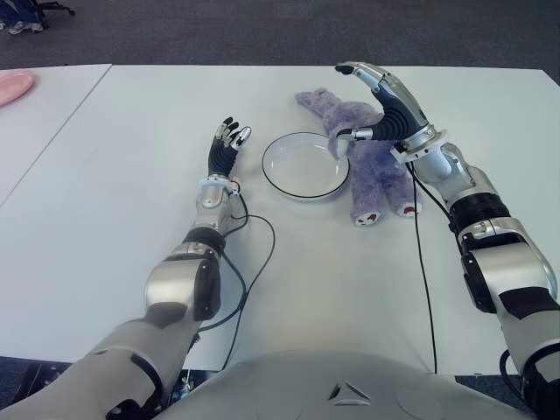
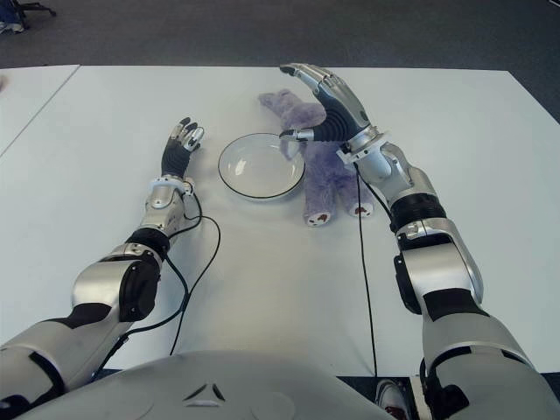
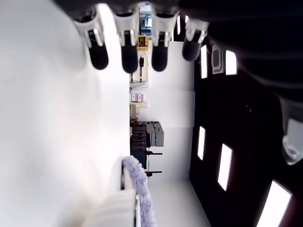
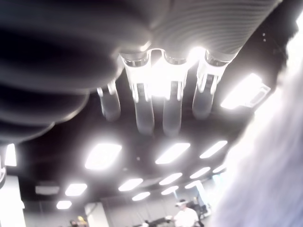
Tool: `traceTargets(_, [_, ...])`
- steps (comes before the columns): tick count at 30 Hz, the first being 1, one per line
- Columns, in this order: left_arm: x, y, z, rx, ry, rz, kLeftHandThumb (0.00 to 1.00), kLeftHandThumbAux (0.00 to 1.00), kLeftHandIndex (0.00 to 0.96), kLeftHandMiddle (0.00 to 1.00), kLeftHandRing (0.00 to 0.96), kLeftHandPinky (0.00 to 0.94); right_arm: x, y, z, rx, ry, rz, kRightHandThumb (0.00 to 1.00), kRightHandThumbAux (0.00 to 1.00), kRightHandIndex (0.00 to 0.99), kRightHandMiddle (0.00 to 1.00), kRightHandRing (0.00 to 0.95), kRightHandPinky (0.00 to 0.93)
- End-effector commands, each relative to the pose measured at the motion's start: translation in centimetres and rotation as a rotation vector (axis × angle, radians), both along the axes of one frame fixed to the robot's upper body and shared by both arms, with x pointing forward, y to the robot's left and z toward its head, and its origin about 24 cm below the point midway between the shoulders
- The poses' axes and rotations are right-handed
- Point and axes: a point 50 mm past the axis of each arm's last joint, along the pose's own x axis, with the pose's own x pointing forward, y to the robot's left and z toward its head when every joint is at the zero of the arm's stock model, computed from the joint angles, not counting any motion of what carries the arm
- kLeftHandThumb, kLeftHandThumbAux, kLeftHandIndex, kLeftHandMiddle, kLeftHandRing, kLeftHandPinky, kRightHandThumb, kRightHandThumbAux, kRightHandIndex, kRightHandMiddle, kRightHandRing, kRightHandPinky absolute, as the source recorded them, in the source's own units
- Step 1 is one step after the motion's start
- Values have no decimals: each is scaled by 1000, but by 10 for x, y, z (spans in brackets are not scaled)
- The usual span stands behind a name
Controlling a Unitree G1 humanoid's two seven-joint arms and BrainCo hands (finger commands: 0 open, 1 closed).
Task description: Put the doll into the plate.
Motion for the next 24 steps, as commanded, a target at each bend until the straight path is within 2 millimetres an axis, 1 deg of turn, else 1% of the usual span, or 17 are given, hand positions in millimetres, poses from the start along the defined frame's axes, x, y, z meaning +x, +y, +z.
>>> traceTargets(1, [-75,-10,-90,-57,444,-4,0,499,109,132,129,130,-2,-3,-14,-77,54,-32,118,391,0,0,0,0])
traceTargets(13, [-76,-10,-90,-52,442,-16,0,502,106,124,122,121,-2,-7,-18,-88,71,-62,163,389,0,0,0,0])
traceTargets(19, [-76,-10,-91,-50,440,-14,0,514,126,136,130,125,-1,-20,-28,-107,84,-117,148,423,0,0,0,0])
traceTargets(22, [-76,-10,-91,-48,441,-13,0,513,132,137,131,124,2,-28,-28,-121,69,-161,132,444,0,0,0,0])
traceTargets(24, [-77,-10,-91,-48,440,-12,0,508,138,139,133,125,3,-32,-26,-129,54,-188,100,457,0,0,0,0])
